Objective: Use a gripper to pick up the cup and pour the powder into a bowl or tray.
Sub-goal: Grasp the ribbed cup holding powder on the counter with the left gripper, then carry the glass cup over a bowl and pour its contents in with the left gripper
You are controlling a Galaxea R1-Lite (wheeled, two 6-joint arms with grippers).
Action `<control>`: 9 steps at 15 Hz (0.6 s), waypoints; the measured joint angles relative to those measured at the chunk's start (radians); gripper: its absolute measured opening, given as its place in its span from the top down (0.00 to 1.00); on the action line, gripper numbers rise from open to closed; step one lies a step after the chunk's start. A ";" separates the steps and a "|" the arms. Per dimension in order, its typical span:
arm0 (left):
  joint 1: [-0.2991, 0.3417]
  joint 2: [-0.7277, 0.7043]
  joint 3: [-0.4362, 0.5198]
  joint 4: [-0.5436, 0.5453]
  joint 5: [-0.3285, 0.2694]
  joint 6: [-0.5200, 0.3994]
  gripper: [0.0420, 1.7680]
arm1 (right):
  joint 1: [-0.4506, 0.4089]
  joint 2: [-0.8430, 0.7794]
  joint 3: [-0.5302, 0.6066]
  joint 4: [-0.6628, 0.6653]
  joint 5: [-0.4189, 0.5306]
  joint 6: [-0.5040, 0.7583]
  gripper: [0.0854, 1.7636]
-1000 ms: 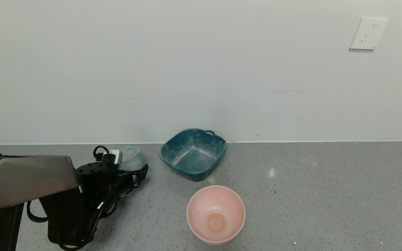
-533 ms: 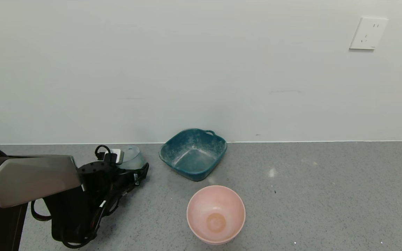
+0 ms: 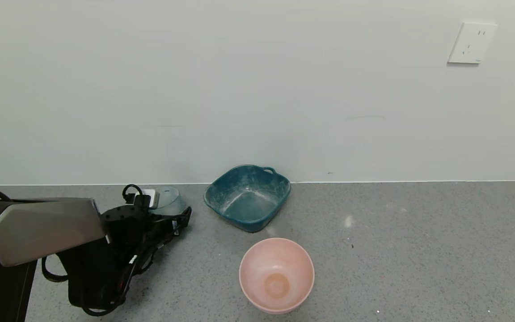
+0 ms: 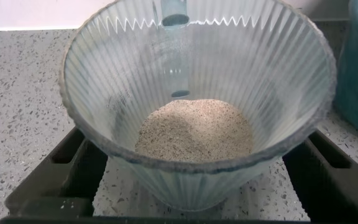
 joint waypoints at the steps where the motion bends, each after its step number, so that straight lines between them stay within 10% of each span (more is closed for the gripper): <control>1: 0.000 0.000 -0.001 0.000 0.000 -0.001 0.08 | 0.000 0.000 0.000 0.000 0.000 0.000 0.03; 3: 0.000 0.002 -0.001 0.000 0.000 0.000 0.24 | 0.000 0.000 0.000 0.000 0.000 0.000 0.03; 9: 0.000 0.002 -0.003 0.000 0.000 0.000 0.26 | 0.000 0.000 0.000 0.000 0.000 0.000 0.03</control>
